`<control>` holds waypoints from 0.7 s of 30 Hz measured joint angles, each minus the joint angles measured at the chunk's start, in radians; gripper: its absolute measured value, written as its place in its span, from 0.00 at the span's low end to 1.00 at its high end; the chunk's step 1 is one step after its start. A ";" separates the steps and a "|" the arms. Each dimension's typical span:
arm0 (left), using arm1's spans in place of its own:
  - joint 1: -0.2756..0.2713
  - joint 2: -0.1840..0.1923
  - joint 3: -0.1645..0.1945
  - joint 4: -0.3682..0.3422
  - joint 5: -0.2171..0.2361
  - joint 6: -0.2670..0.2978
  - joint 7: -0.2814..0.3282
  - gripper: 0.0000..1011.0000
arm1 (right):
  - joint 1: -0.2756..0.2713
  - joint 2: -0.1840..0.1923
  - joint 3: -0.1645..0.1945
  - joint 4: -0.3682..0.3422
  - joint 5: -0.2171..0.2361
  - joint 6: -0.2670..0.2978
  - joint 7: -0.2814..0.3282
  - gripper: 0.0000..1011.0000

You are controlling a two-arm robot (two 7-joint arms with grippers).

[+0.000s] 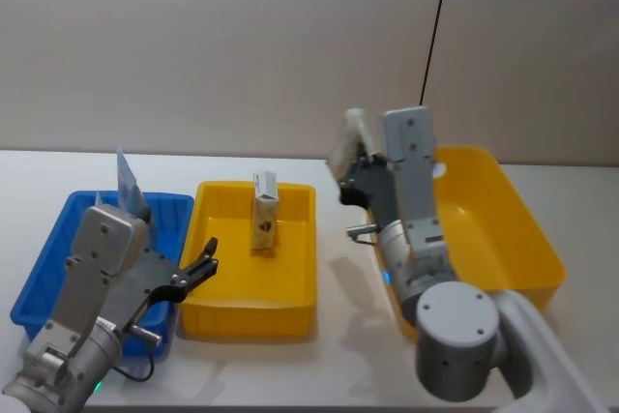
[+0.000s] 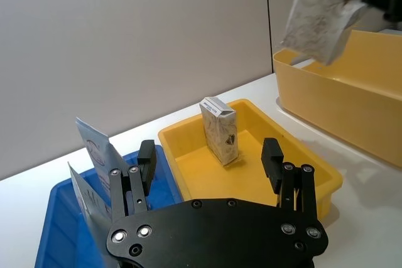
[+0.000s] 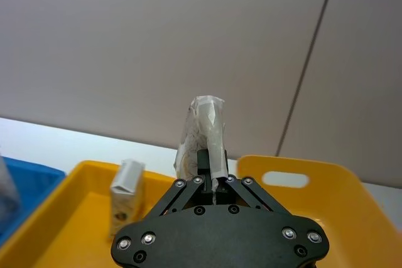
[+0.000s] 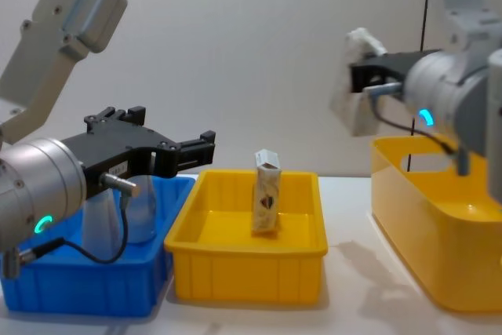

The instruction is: Bimanual collaborative sorting of washing and personal care products

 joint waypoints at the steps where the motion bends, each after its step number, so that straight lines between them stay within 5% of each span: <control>1: 0.000 0.000 0.000 0.000 0.000 0.000 0.000 0.99 | -0.004 0.008 0.008 -0.017 -0.008 0.020 -0.006 0.01; 21: 0.000 0.000 0.000 0.000 0.000 0.000 0.000 0.99 | -0.042 0.070 0.104 -0.100 -0.028 0.221 -0.001 0.05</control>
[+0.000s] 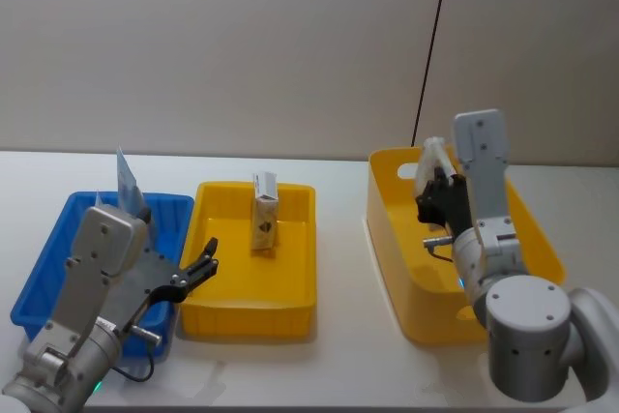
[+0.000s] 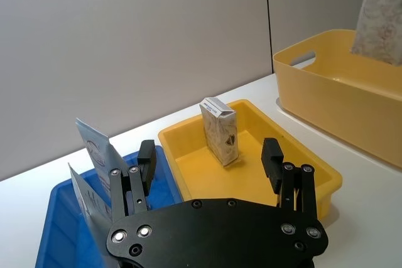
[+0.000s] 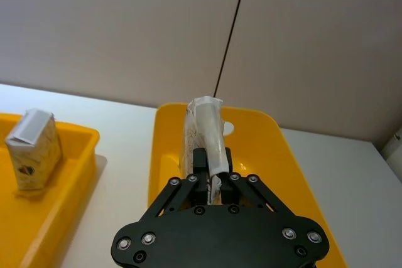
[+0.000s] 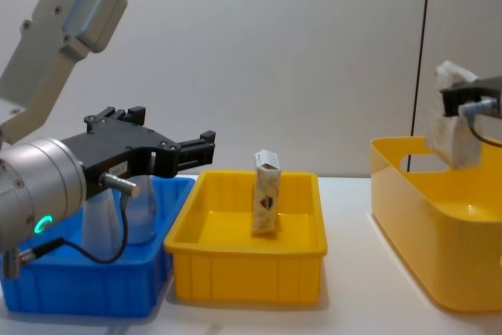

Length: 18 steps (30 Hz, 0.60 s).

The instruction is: Bimanual collaborative sorting of washing and personal care products

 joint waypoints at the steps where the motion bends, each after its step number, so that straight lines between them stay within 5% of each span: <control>1: 0.000 0.000 0.000 0.000 0.000 0.000 0.000 0.99 | -0.001 0.002 0.006 0.002 0.001 0.009 0.003 0.08; 18: 0.000 0.000 0.000 0.000 0.000 0.000 0.000 0.99 | -0.005 0.012 0.036 0.026 0.003 0.040 0.025 0.67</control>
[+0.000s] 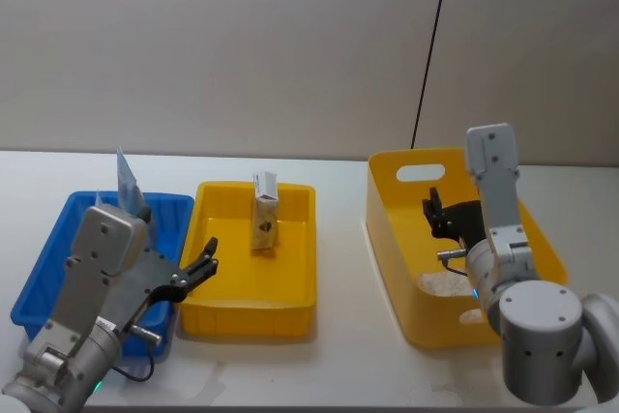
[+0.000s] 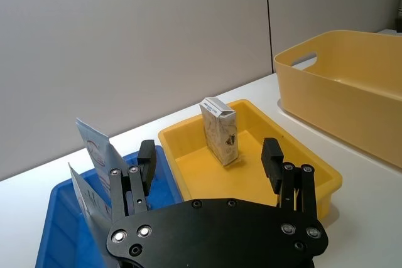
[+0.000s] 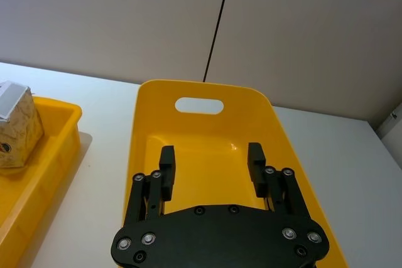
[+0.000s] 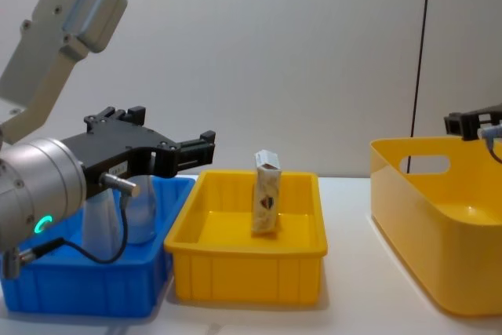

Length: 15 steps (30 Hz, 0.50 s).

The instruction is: Bimanual collaborative sorting of washing and personal care products

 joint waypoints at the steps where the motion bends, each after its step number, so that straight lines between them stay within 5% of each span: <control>1: 0.000 0.000 0.000 0.000 0.000 0.000 0.000 0.99 | 0.000 0.000 0.000 0.000 -0.001 0.000 0.001 0.67; 8: 0.000 0.000 0.000 0.000 0.000 0.000 0.000 0.99 | -0.011 0.000 -0.001 -0.015 -0.005 -0.020 0.014 0.92; 15: 0.000 0.000 0.000 0.000 0.000 0.000 0.000 0.99 | -0.028 0.002 -0.005 -0.044 0.008 -0.069 0.048 0.99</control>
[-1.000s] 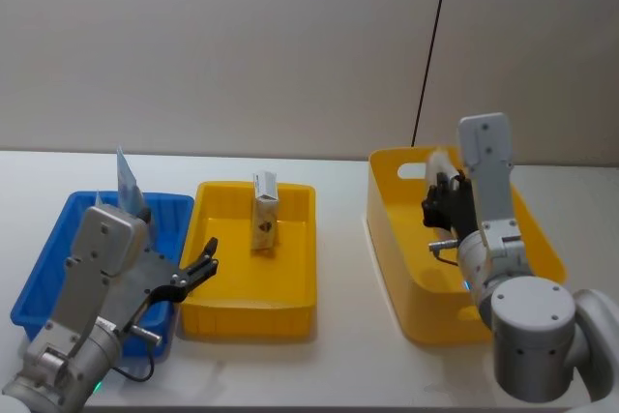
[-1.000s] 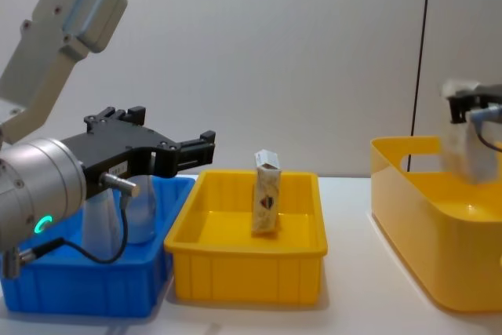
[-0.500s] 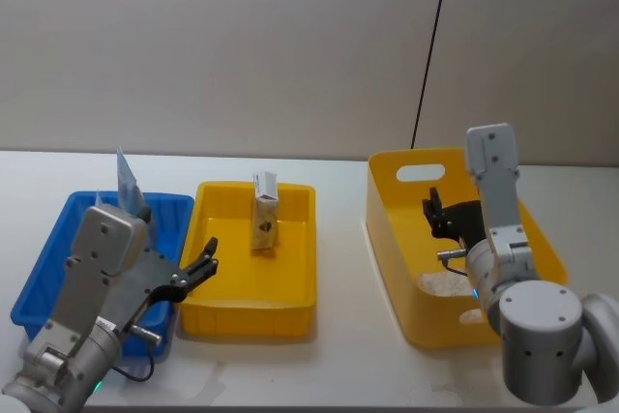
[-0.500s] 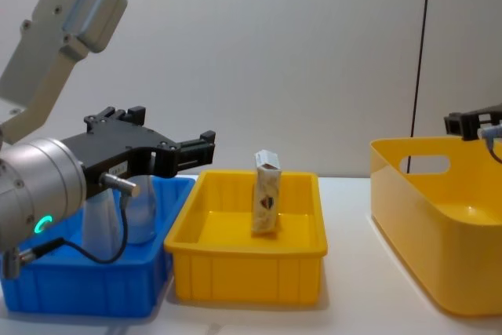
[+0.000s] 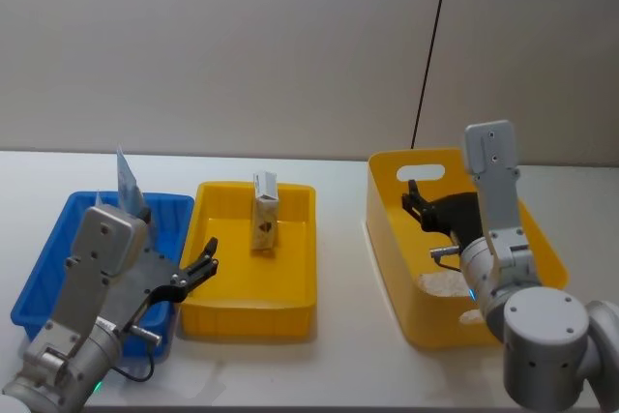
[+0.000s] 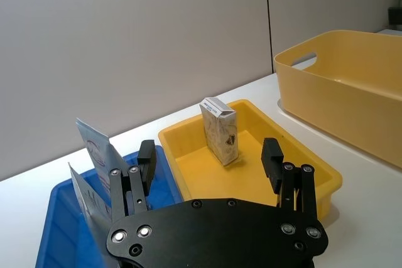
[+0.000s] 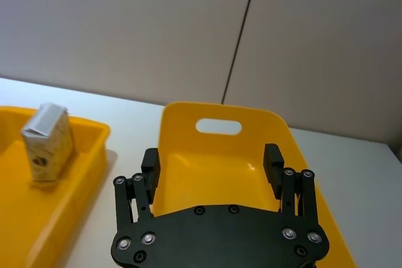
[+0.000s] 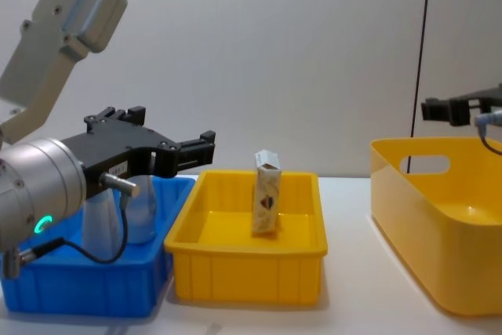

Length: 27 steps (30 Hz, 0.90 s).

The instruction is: Bimanual collaborative sorting of washing and personal care products

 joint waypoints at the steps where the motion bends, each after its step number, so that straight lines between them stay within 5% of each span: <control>1: 0.000 0.000 0.000 0.000 0.000 0.000 0.000 0.99 | -0.002 0.000 -0.001 -0.004 0.002 -0.006 0.006 0.99; 10: 0.000 0.000 0.000 0.000 0.000 0.000 0.000 0.99 | -0.029 0.002 -0.013 -0.051 0.028 -0.076 0.061 0.99; 27: 0.012 -0.008 -0.035 -0.010 0.010 0.046 0.045 0.99 | -0.050 0.001 -0.022 -0.087 0.045 -0.125 0.100 0.99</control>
